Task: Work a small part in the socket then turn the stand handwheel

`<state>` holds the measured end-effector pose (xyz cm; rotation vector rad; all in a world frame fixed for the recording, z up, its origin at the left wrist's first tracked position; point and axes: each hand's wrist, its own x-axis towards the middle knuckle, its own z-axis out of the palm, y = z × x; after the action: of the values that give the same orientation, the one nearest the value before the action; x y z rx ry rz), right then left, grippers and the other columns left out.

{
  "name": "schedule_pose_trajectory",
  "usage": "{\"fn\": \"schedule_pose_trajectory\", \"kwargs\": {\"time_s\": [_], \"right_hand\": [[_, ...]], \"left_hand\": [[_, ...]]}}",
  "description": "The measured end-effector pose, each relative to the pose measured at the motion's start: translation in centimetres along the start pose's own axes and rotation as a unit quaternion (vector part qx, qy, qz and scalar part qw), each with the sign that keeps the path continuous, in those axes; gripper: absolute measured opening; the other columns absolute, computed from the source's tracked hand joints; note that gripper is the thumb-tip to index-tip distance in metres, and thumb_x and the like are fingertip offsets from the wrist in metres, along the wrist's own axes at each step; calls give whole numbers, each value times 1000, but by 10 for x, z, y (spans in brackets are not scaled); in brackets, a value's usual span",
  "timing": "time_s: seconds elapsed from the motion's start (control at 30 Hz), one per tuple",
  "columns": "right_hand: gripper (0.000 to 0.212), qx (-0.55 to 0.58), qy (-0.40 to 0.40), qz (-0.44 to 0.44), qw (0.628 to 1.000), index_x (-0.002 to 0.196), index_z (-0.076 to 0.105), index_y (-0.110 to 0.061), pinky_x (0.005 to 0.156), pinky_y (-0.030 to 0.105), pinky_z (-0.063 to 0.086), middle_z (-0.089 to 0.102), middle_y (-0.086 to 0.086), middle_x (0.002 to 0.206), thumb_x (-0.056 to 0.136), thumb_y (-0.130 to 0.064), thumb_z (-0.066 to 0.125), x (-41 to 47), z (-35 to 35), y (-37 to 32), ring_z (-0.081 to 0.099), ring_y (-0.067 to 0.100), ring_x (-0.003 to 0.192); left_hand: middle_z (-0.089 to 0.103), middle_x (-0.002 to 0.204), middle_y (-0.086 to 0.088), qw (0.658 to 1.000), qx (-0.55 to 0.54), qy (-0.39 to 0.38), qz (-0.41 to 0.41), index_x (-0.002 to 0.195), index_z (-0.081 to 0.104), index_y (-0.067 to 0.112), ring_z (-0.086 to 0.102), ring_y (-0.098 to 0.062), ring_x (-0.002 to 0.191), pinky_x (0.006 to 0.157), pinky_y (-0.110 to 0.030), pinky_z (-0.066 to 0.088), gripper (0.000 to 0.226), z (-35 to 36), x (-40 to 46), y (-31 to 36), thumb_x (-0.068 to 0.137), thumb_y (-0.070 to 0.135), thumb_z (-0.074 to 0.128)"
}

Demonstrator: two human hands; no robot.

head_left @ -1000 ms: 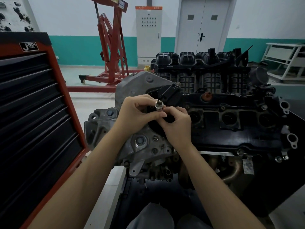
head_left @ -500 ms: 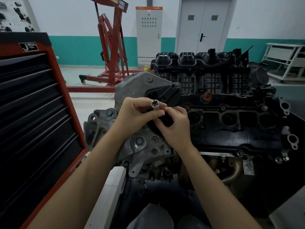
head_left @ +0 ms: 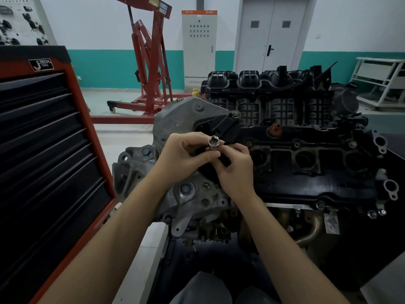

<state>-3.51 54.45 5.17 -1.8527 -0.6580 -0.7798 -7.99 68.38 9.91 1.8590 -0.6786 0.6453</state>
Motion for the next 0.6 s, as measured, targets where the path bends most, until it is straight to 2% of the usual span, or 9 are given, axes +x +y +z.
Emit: {"fn": "schedule_pose_trajectory", "kwargs": {"time_s": [0.07,0.1,0.17,0.27,0.3,0.37,0.43,0.47,0.6], "right_hand": [[14,9,6,13,1000,93,74,-6,88,33,42,72,2,85,81,-14,75,0,1,1,54,25,98],[12,13,13,9,1000,89,73,-7,87,35,43,72,1,82,80,-14,76,0,1,0,54,19,97],[13,23,26,-14,999,88,73,-8,86,40,45,71,0,82,78,-16,76,0,-1,-3,48,-5,93],[22,16,29,-59,998,99,73,-7,85,37,44,73,3,86,79,-16,71,1,-2,-5,39,-28,99],[24,14,27,-61,998,102,72,-6,85,36,44,73,4,87,80,-16,70,1,-1,-4,40,-25,98],[25,23,20,-32,999,104,72,-6,87,42,46,73,4,88,81,-16,71,0,-1,-2,46,-9,95],[19,29,18,-9,999,98,73,-8,89,46,46,72,2,88,81,-16,75,-1,-1,-1,52,12,96],[17,31,20,-3,999,95,73,-9,90,45,45,72,0,88,80,-17,76,-1,0,-1,53,16,96],[21,25,16,-10,1000,99,72,-11,93,37,43,72,-3,94,81,-22,74,0,-3,-4,44,-9,96]], "left_hand": [[72,92,-10,1000,17,16,13,97,72,6,70,-22,87,87,-36,56,26,1,0,0,73,7,80],[72,89,-12,999,23,27,14,93,73,6,70,-24,85,88,-39,56,23,2,0,0,71,7,81],[72,88,-13,999,15,36,7,92,73,7,70,-26,85,91,-41,55,21,3,-1,1,72,4,80],[71,93,-11,999,-37,18,-12,101,70,5,69,-19,91,89,-28,53,25,0,-1,1,78,-6,72],[71,94,-11,998,-54,11,-18,103,69,3,69,-17,93,87,-25,52,27,0,-1,1,79,-9,70],[70,95,-12,998,-57,6,-20,103,69,1,68,-17,93,86,-25,52,27,0,-1,1,79,-9,71],[70,93,-12,999,-26,22,-8,99,71,-1,69,-20,88,87,-28,54,25,2,-1,1,75,-2,76],[71,91,-12,999,-16,36,-2,95,71,0,69,-22,86,89,-30,54,24,3,-1,1,72,2,78],[71,91,-6,998,-48,47,-7,100,69,4,69,-13,89,87,-24,53,28,4,-2,1,73,-2,75]]}}
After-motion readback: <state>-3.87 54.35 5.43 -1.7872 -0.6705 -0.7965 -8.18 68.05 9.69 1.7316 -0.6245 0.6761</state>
